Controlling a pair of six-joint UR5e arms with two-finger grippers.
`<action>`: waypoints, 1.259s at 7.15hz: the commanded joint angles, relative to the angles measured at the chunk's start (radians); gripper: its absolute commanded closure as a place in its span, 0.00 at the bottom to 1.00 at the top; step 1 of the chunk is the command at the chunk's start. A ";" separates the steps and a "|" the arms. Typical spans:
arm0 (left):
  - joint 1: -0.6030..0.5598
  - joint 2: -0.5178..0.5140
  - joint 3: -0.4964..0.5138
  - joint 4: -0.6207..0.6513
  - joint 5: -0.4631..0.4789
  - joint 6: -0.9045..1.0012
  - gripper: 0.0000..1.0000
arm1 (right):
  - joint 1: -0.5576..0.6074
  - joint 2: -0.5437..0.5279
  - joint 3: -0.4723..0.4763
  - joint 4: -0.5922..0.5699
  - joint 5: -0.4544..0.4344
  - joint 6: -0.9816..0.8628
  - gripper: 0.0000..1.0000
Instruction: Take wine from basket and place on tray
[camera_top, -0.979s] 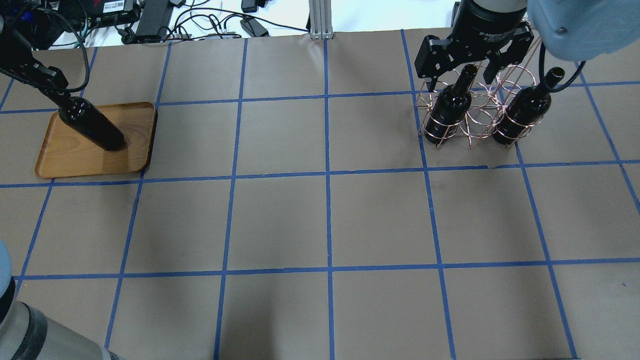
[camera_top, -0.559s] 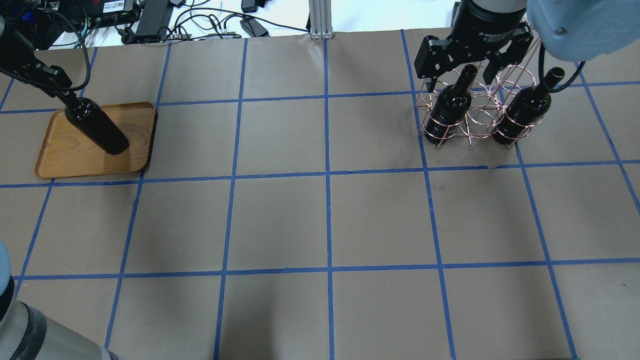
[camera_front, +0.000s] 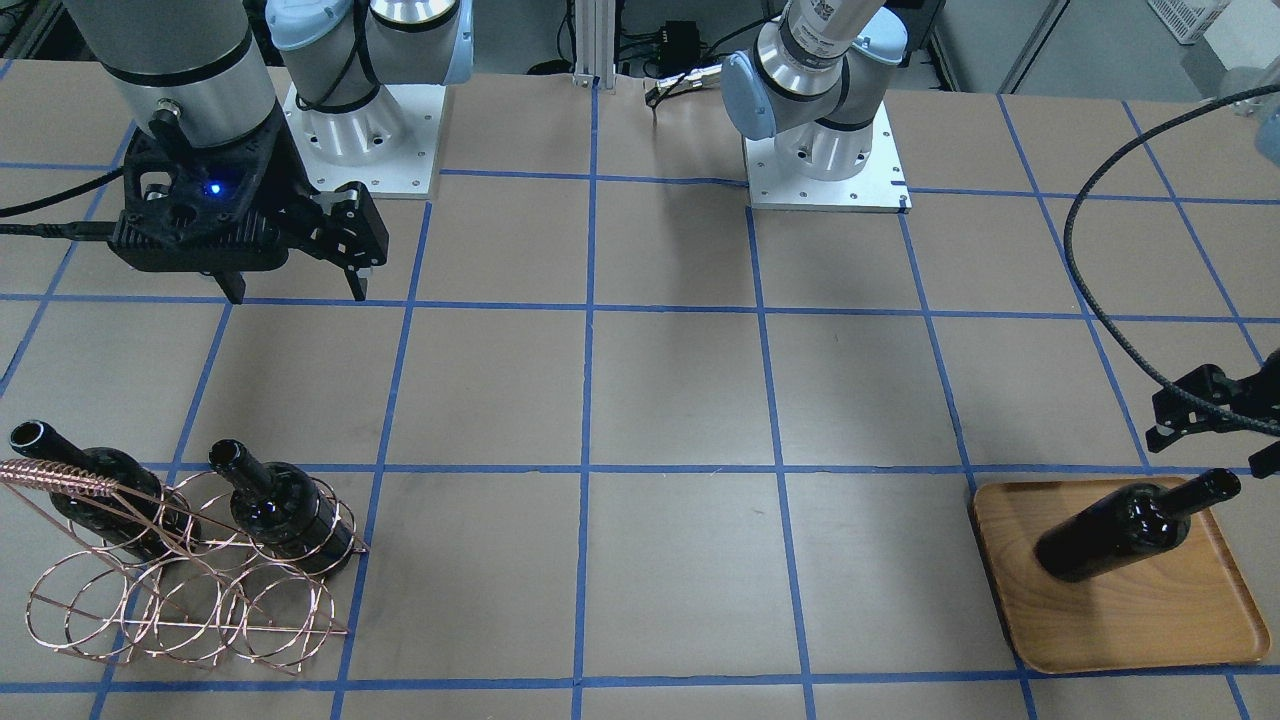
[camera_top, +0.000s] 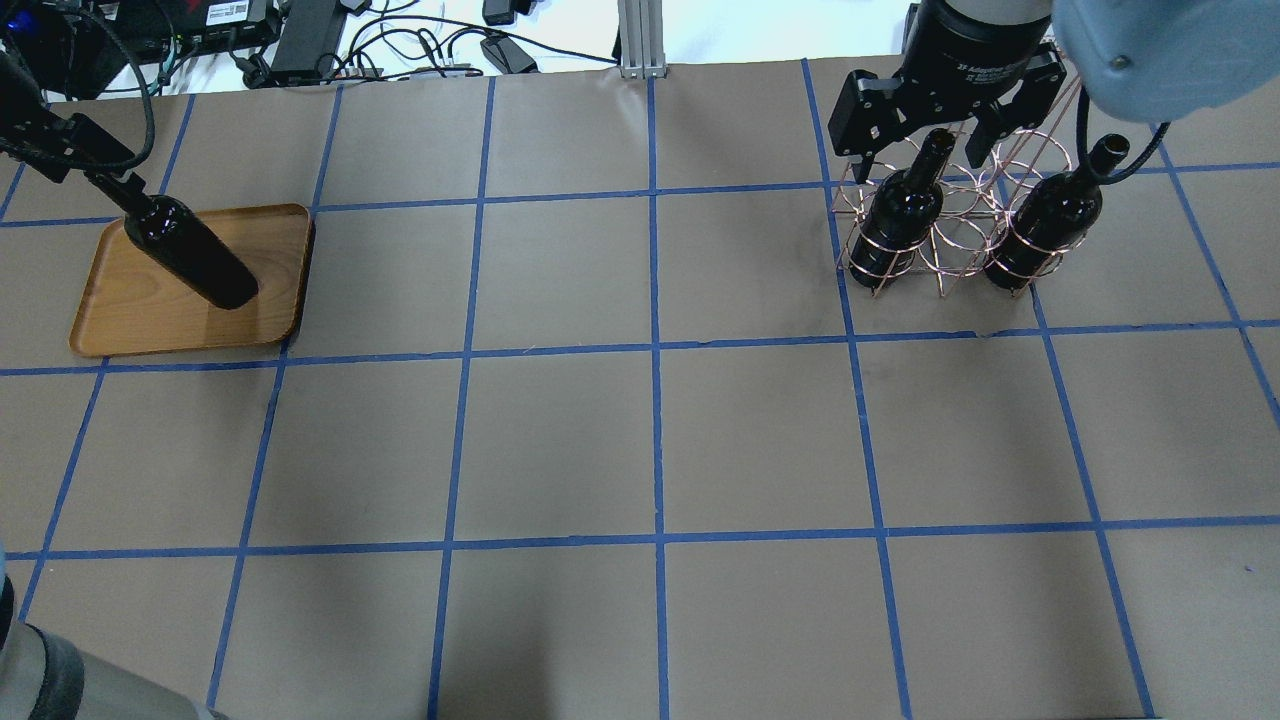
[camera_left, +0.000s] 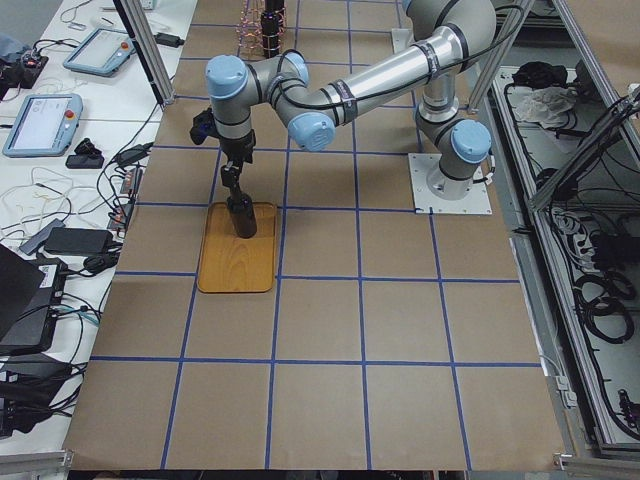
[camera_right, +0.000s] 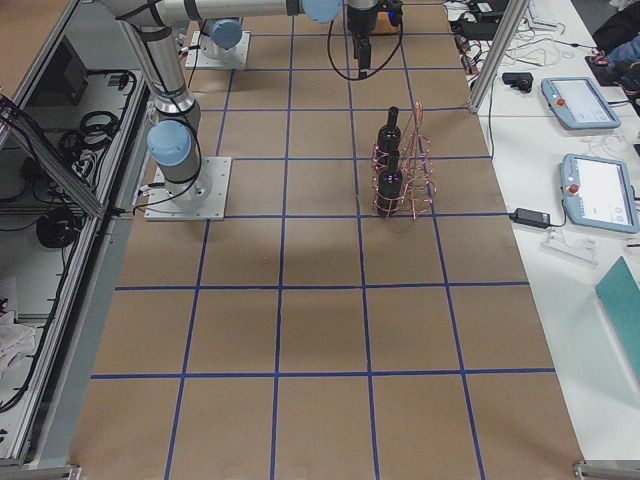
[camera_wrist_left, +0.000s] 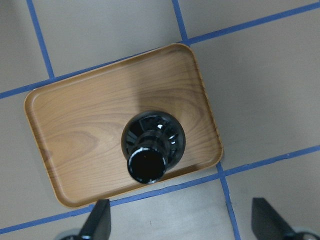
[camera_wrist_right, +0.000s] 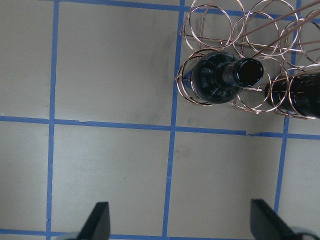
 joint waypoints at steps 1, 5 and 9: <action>-0.016 0.115 0.001 -0.141 -0.007 -0.175 0.00 | 0.000 -0.002 0.000 -0.003 0.000 0.000 0.00; -0.524 0.215 -0.017 -0.222 0.036 -0.765 0.00 | 0.000 0.000 0.001 -0.001 -0.002 -0.002 0.00; -0.584 0.240 -0.057 -0.204 0.045 -0.790 0.00 | 0.002 0.000 0.000 -0.001 0.012 -0.011 0.00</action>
